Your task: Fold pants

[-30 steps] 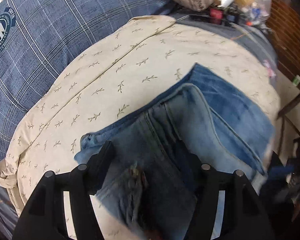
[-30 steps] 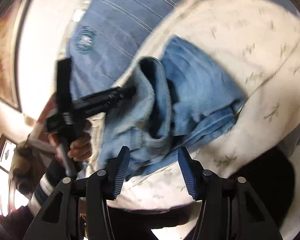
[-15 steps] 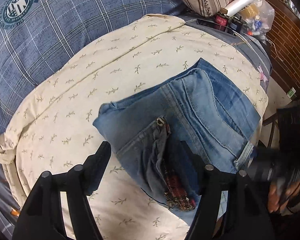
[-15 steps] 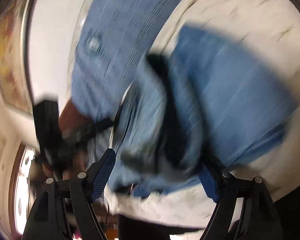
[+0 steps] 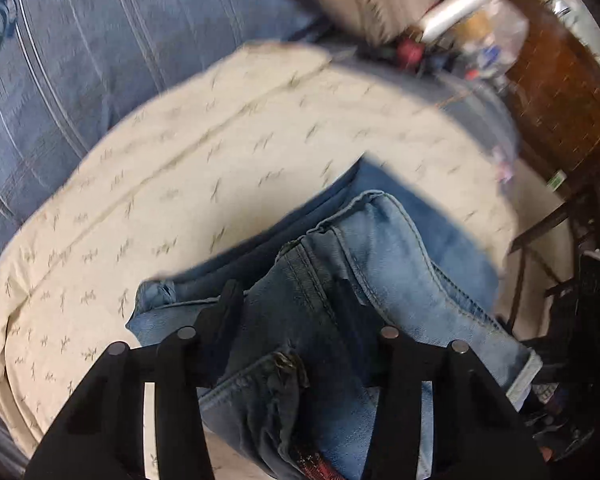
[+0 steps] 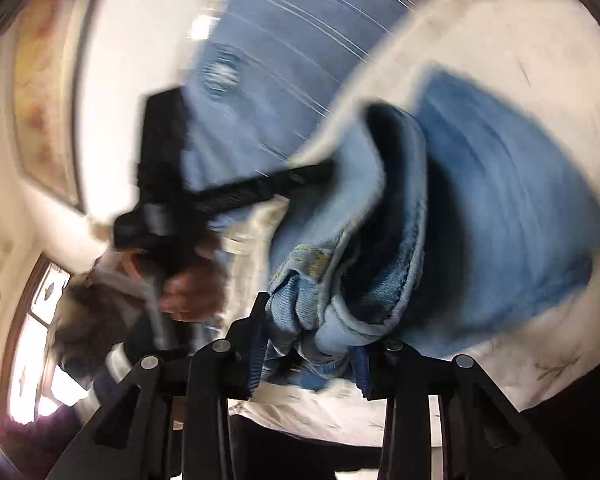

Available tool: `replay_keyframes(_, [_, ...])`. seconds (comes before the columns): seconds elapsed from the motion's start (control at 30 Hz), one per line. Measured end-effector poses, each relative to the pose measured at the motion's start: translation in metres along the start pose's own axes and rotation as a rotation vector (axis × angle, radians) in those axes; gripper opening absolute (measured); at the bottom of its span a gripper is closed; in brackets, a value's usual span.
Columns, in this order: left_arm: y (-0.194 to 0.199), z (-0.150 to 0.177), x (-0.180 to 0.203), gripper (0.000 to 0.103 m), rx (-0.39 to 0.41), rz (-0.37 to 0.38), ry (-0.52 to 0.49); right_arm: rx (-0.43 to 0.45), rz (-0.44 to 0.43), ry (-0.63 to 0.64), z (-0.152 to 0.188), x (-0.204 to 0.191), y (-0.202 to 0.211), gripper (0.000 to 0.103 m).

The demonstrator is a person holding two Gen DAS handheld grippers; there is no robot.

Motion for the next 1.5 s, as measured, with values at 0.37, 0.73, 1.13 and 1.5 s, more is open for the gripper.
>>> replay_keyframes(0.37, [-0.026, -0.005, 0.003, 0.057, -0.003, -0.171, 0.030, -0.049, 0.133, -0.156, 0.024, 0.067, -0.015, 0.052])
replay_keyframes(0.73, [-0.005, 0.013, 0.000, 0.074, 0.023, -0.258, 0.026, -0.022, 0.166, -0.171, 0.021, 0.063, 0.011, 0.072])
replay_keyframes(1.13, [0.013, 0.024, -0.009, 0.084, 0.087, -0.400, 0.011, -0.012, 0.185, -0.166, 0.018, 0.056, 0.017, 0.081])
replay_keyframes(1.5, [0.014, 0.003, -0.021, 0.085, 0.020, -0.407, -0.074, 0.054, 0.171, -0.220, 0.003, 0.069, 0.020, 0.086])
Point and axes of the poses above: each gripper's, at about its wrist camera, not at the fingertips, and y roughly against the way its jaws point, x to its right, z to its underside, the point moved 7 cm from there along -y, roughly the way its jaws point, and after that the axes turned 9 degrees about y, right-handed, at the moved point
